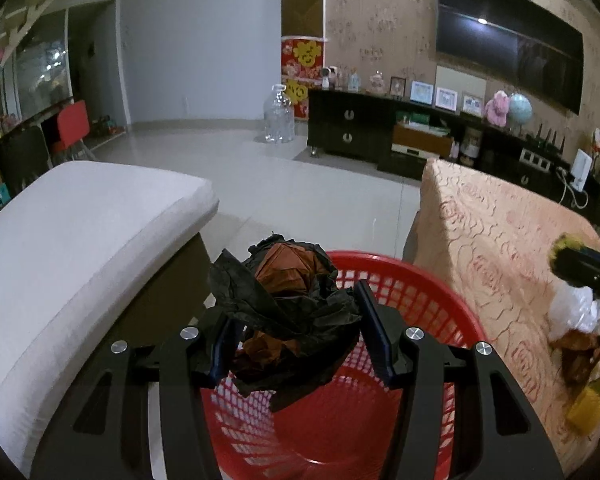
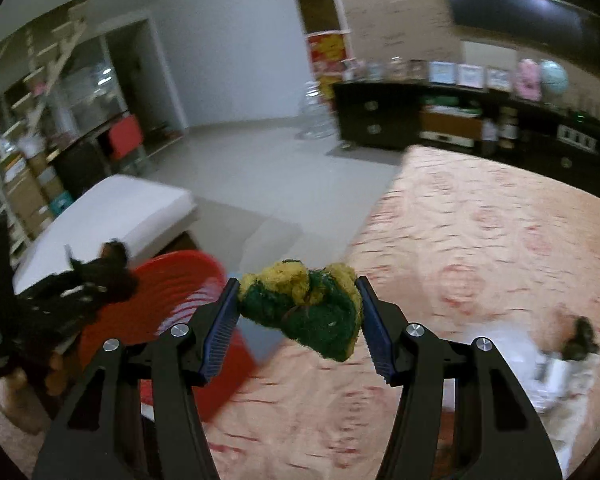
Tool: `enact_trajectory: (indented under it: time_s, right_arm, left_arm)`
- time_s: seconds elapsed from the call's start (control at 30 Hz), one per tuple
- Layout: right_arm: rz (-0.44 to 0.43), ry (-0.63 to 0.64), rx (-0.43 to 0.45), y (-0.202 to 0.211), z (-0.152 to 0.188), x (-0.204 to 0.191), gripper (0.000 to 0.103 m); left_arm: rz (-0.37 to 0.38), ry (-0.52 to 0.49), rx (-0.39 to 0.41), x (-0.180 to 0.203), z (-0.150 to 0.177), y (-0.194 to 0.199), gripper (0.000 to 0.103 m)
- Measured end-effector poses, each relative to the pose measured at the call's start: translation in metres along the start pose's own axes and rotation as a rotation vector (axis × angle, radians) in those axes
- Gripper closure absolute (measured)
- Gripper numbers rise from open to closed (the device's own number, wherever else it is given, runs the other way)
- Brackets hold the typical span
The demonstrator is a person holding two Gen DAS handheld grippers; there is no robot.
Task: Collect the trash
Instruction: 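Carry both items to the red wastebasket and open both tools to drop them, then reach the left tool to the clear plastic bag while the right tool reaches the white mesh bag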
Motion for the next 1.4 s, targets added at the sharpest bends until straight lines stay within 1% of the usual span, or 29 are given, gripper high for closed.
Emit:
enact_trajectory:
  time_s: [0.1,0.2,0.43,0.53,0.6,0.63,0.7,0.77,0.87,0.97,1.17,1.4]
  right_arm:
    - [-0.044,0.031,-0.034,-0.013,0.001,-0.027,0.047]
    - [-0.059,0.039,-0.055,-0.024,0.000,-0.043,0.047]
    - [-0.082,0.052,-0.106,-0.038,0.000,-0.062,0.047]
    - [-0.094,0.051,-0.124,-0.043,0.000,-0.069,0.045]
    - [-0.102,0.043,-0.129,-0.044,-0.001,-0.070,0.039]
    - [-0.105,0.039,-0.129,-0.044,-0.002,-0.071,0.038]
    - [-0.107,0.033,-0.127,-0.043,-0.002,-0.072,0.031]
    - [-0.109,0.025,-0.123,-0.040,-0.003,-0.071,0.029]
    - [-0.104,0.022,-0.117,-0.037,-0.006,-0.068,0.029]
    - [-0.098,0.015,-0.109,-0.033,-0.006,-0.064,0.029]
    - [-0.067,-0.004,-0.082,-0.020,-0.008,-0.048,0.029]
    - [0.026,-0.013,-0.034,0.003,-0.001,-0.013,0.029]
  left_arm:
    - [0.004,-0.009,-0.023,-0.003,0.006,-0.004,0.051]
    - [0.011,-0.028,-0.037,-0.004,0.012,-0.005,0.051]
    - [0.021,-0.037,-0.061,-0.008,0.018,-0.008,0.049]
    - [0.031,-0.028,-0.067,-0.010,0.018,-0.009,0.045]
    - [0.038,-0.034,-0.078,-0.009,0.020,-0.011,0.043]
    - [0.041,-0.041,-0.083,-0.007,0.021,-0.012,0.041]
    - [0.042,-0.048,-0.077,-0.007,0.021,-0.011,0.036]
    - [0.042,-0.045,-0.069,-0.007,0.021,-0.010,0.028]
    - [0.049,-0.024,-0.059,-0.009,0.019,-0.009,0.023]
    - [0.057,-0.003,-0.047,-0.011,0.017,-0.006,0.021]
    - [0.051,0.018,-0.003,-0.012,0.011,0.002,0.021]
    - [0.068,0.024,0.057,-0.006,0.004,0.013,0.021]
Point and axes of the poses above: each gripper's, at about its wrist camera, not at the fingertips, and y roughly against the way its jaws point, x to its right, z to its underside, the point moved 3 cm from there along -y, roughly the way its jaws point, and after that the axes turned 8 degrees about -y, right-handed, at the moved point
